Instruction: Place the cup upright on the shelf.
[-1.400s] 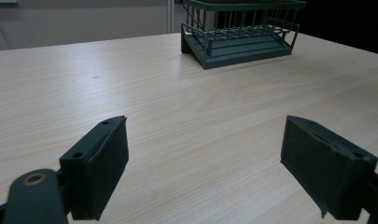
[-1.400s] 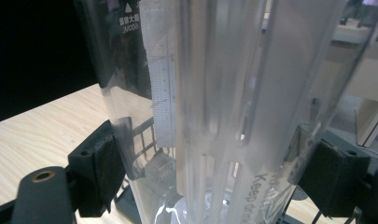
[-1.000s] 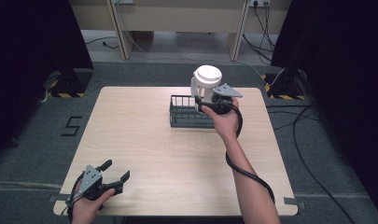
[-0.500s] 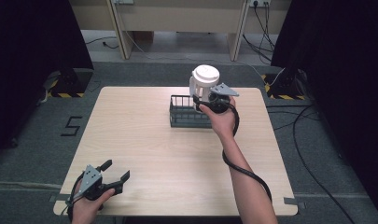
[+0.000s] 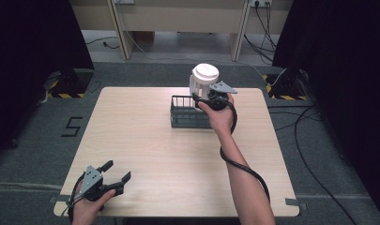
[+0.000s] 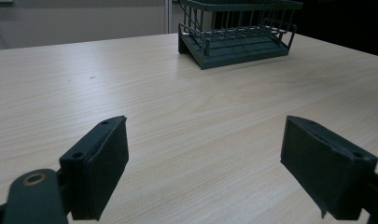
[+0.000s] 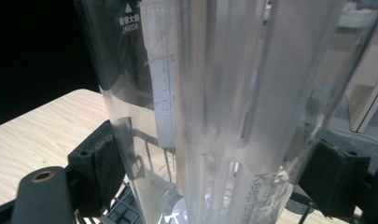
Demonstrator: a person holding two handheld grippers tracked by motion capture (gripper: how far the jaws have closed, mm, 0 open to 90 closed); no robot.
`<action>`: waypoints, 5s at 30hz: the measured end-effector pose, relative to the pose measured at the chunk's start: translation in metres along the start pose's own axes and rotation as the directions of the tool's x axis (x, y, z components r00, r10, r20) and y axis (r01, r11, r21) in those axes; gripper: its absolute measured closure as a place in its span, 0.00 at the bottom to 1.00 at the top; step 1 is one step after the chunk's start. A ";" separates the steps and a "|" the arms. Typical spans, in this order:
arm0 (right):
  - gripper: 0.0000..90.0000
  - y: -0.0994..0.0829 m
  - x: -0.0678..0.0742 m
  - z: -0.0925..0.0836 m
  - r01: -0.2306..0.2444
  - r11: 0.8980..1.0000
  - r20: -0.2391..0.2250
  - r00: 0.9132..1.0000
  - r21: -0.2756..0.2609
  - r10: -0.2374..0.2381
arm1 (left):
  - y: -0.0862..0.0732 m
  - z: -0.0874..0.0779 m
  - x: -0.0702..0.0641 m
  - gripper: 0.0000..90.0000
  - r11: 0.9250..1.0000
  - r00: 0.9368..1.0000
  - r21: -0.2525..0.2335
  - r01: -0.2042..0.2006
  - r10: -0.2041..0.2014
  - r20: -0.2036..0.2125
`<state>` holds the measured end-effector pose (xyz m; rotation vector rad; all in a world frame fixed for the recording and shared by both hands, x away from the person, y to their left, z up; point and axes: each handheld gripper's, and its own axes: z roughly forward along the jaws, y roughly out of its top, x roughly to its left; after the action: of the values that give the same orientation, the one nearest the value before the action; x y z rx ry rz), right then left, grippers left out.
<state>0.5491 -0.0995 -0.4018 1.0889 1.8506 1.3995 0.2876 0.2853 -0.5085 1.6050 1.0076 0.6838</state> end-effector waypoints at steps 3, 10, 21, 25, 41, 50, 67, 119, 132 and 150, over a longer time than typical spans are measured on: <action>0.21 -0.001 -0.002 0.005 -0.011 1.000 0.004 1.000 0.009 0.011 | 0.000 0.000 0.000 0.16 1.000 1.000 0.001 0.000 0.000 0.001; 0.21 -0.005 -0.005 0.012 -0.017 1.000 0.014 1.000 0.025 0.017 | 0.000 0.001 -0.001 0.16 1.000 1.000 0.001 0.001 -0.001 0.005; 0.21 -0.011 -0.007 0.021 -0.020 0.999 0.033 0.999 0.046 0.018 | 0.000 0.001 -0.001 0.16 1.000 1.000 -0.001 0.003 -0.003 0.006; 0.21 -0.015 -0.006 0.023 -0.025 0.998 0.034 0.999 0.052 0.024 | 0.000 0.001 -0.001 0.16 1.000 1.000 0.000 0.002 -0.002 0.007; 0.21 -0.036 -0.004 0.032 -0.029 0.994 0.043 0.999 0.109 0.025 | 0.000 0.001 -0.001 0.16 1.000 1.000 0.001 0.003 -0.003 0.007; 0.20 -0.037 -0.002 0.033 -0.017 0.991 0.054 0.998 0.134 0.009 | 0.000 0.001 -0.001 0.16 1.000 1.000 0.001 0.003 -0.003 0.007; 0.18 -0.038 -0.002 0.020 -0.021 0.989 0.028 0.999 0.148 0.018 | -0.001 0.002 -0.001 0.16 1.000 1.000 0.003 0.002 -0.002 0.006; 0.27 -0.074 -0.014 -0.091 -0.036 0.991 0.019 0.999 0.129 0.034 | 0.000 0.001 -0.001 0.16 1.000 1.000 0.011 -0.005 0.005 -0.008; 0.29 -0.097 -0.020 -0.123 -0.058 0.986 0.031 0.998 0.153 0.054 | 0.000 0.000 -0.001 0.16 1.000 1.000 0.012 -0.008 0.008 -0.008; 0.29 -0.125 -0.034 -0.165 -0.081 0.981 0.074 0.995 0.174 0.069 | 0.000 0.000 -0.002 0.16 1.000 1.000 0.015 -0.012 0.012 -0.013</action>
<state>0.3977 -0.2252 -0.4750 1.2900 1.9319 1.2413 0.2867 0.2836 -0.5088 1.6224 1.0154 0.6971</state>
